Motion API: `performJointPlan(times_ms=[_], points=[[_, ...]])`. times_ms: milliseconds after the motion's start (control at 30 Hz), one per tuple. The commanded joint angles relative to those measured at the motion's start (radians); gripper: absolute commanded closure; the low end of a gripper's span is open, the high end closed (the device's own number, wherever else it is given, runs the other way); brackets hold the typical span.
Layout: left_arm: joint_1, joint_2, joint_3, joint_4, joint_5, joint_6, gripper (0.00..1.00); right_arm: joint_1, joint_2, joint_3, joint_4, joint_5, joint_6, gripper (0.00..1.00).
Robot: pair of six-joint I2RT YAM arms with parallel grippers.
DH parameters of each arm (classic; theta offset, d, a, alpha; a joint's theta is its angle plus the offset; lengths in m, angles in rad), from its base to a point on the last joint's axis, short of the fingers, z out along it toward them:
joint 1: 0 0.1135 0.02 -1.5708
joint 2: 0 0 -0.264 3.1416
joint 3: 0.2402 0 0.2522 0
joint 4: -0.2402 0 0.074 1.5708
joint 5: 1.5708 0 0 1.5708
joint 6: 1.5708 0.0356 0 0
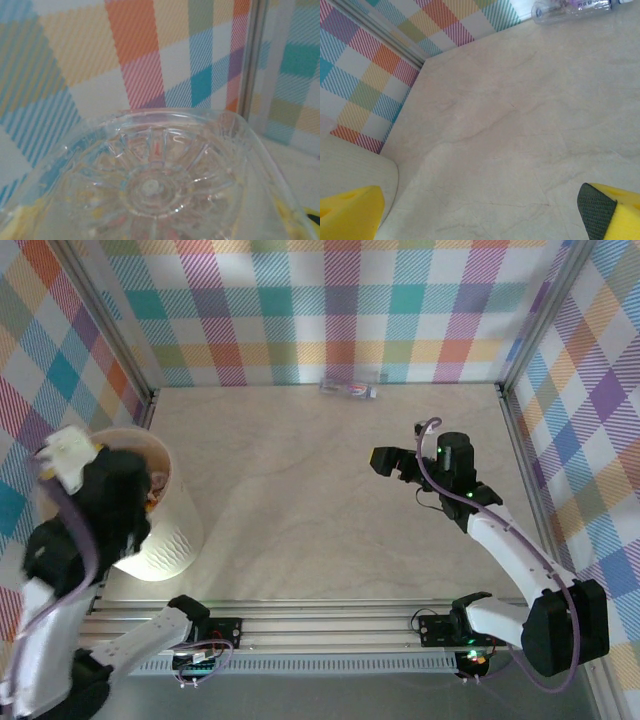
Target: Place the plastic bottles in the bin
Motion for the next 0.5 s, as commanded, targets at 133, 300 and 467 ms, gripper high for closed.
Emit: performJointPlan(times_ms=[133,300,467], points=[[0.453,0.118,0.003,0.065,0.576,0.004,0.53,0.003,-0.045,0.023,-0.002,-0.011,-0.002,0.00],[0.696,0.076,0.030,-0.015,0.643,0.082,0.52,0.004,-0.042,0.009,-0.001,-0.005,-0.005,0.00],[0.784,0.064,0.026,-0.052,0.544,0.129,0.51,0.004,-0.022,0.013,0.000,-0.016,0.000,0.00]])
